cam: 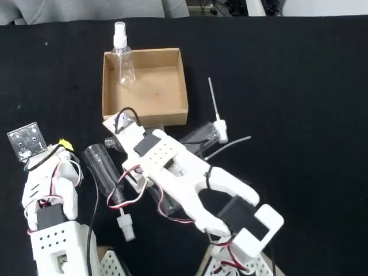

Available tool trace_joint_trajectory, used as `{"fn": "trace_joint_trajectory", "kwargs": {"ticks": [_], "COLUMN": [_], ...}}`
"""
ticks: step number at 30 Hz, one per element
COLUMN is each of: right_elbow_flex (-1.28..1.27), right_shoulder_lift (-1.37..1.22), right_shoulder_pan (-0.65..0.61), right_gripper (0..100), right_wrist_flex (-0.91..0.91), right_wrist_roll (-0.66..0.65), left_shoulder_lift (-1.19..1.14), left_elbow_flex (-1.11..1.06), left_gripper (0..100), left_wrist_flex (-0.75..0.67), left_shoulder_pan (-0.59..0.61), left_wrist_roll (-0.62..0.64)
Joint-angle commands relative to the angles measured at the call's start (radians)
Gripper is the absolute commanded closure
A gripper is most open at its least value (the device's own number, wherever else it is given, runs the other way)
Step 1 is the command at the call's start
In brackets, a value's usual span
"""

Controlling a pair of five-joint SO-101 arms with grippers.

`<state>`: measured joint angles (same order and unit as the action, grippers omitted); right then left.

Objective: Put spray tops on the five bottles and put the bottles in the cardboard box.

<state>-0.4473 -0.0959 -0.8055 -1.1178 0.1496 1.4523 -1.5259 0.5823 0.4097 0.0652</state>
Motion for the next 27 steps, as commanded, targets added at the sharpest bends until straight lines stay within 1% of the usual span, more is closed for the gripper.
{"fn": "trace_joint_trajectory", "kwargs": {"ticks": [1, 7, 13, 17, 21, 27], "right_elbow_flex": [0.053, 0.05, 0.051, 0.051, 0.077, 0.064], "right_shoulder_lift": [-0.002, -0.002, 0.005, 0.007, 0.019, 0.134], "right_shoulder_pan": [-0.017, -0.014, -0.009, -0.009, -0.009, -0.009], "right_gripper": [76.8, 77.0, 87.7, 88.1, 88.1, 88.1], "right_wrist_flex": [-0.012, -0.017, -0.017, -0.021, -0.064, -0.109], "right_wrist_roll": [0.009, 0.009, 0.002, 0.0, 0.0, 0.0], "left_shoulder_lift": [0.012, 0.012, 0.012, 0.012, 0.012, 0.012], "left_elbow_flex": [0.013, 0.013, 0.013, 0.013, 0.013, 0.013], "left_gripper": [92, 92, 92, 92, 92, 92], "left_wrist_flex": [-0.005, -0.005, -0.005, -0.005, -0.005, -0.005], "left_shoulder_pan": [0.002, 0.002, 0.004, 0.004, 0.004, 0.004], "left_wrist_roll": [-0.008, -0.008, -0.008, -0.008, -0.008, -0.008]}}
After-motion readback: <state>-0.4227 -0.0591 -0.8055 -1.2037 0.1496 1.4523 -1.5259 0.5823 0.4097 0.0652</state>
